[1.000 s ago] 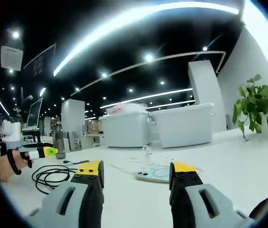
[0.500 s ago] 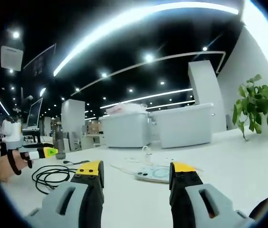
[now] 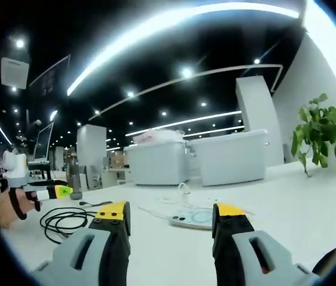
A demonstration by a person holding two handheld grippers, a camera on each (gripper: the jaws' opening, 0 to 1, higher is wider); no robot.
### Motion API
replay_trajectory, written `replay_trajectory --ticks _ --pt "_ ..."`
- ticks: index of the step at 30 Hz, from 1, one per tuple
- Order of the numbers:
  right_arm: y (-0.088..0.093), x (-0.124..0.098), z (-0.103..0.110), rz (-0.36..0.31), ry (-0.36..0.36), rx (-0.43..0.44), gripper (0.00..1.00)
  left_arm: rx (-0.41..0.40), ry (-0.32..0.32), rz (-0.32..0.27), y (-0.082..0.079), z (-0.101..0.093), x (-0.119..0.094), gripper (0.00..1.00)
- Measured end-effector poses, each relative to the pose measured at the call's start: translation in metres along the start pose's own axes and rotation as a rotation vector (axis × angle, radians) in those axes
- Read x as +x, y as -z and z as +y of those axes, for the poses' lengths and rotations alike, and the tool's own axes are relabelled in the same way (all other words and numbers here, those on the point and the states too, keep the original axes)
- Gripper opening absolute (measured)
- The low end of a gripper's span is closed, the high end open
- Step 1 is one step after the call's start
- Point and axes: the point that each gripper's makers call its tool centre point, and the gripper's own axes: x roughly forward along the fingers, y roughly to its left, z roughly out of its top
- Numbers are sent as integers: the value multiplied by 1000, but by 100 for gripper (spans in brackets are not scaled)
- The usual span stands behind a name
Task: Coil the Type-C to USB data cable on the desktop and secure it with Velcro straps.
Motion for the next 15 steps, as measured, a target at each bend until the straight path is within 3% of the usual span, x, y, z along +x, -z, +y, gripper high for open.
replay_trajectory --ticks 15 --pt "0 1 -1 2 -2 -1 54 1 2 3 1 -1 -1 46"
